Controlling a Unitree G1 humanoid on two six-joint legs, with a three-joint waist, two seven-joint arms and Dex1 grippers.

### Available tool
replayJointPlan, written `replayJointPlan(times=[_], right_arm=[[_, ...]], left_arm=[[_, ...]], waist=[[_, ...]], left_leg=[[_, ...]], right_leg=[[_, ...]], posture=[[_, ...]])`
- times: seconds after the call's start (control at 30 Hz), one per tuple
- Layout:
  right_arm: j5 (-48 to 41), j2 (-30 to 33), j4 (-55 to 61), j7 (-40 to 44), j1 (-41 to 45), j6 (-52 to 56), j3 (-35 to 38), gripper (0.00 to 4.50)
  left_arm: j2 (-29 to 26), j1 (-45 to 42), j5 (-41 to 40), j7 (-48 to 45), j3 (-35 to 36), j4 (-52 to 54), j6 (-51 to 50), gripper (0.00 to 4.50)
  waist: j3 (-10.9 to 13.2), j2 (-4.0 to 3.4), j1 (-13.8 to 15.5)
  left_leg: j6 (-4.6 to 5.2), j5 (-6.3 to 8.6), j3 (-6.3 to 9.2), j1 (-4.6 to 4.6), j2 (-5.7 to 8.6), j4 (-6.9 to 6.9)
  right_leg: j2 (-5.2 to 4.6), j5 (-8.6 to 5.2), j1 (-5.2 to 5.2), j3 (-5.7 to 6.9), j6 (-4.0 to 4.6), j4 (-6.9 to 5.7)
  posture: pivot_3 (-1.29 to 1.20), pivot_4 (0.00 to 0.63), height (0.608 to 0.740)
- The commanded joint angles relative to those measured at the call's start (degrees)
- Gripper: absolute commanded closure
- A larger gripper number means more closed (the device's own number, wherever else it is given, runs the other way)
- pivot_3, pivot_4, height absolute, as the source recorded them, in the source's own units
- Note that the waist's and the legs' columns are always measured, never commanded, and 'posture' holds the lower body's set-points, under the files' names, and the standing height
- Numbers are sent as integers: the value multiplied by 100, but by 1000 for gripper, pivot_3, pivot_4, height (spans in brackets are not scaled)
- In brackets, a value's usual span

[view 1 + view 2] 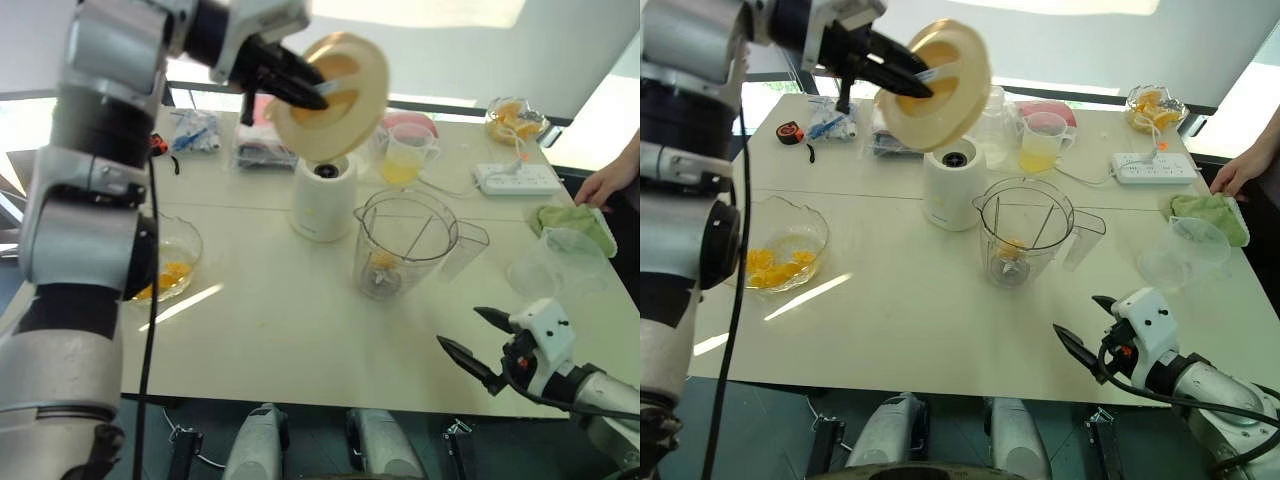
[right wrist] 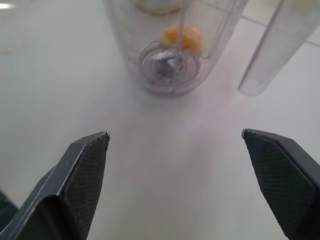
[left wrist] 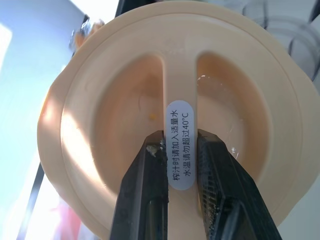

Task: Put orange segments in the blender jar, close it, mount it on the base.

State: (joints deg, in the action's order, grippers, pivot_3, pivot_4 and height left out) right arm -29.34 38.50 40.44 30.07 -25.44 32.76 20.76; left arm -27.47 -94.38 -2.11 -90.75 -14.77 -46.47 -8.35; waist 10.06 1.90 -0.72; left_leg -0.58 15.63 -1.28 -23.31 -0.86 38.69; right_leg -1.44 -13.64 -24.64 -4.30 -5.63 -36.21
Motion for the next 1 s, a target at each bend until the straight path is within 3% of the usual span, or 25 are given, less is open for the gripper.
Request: replayJointPlan(times=[0.03,0.33,0.47,1.0], right_arm=[[312,-385,-127,-426,339,-240,-212,0],[883,-1275,-66,-1425,1068,-232,-642,0],[1098,-1529,-21,-1582,849,-368,-792,0],[1625,-2210,191,-2068,555,-534,-1218,0]], left_arm=[[407,-431,-167,-175,-326,-815,814,4268],[1357,-655,-48,-175,-1081,-2127,2111,4268],[1789,-750,111,-175,-1056,-2470,2203,4268],[2490,-526,1282,482,-884,-2947,2441,4268]], waist=[[-1,-6,-16],[3,-15,6],[3,-15,15],[-1,-19,13]], left_leg=[[1,0,-1,-1,0,8],[10,6,-2,-15,2,29],[36,21,-1,-20,5,30],[70,41,-3,-12,5,45]], right_leg=[[0,0,1,-2,0,-1],[-2,2,-4,-12,1,-9],[-3,-5,-4,-13,-10,-4],[-1,-8,5,-17,-13,-7]], posture=[[0,150,740],[0,150,740],[0,150,740],[0,150,740]])
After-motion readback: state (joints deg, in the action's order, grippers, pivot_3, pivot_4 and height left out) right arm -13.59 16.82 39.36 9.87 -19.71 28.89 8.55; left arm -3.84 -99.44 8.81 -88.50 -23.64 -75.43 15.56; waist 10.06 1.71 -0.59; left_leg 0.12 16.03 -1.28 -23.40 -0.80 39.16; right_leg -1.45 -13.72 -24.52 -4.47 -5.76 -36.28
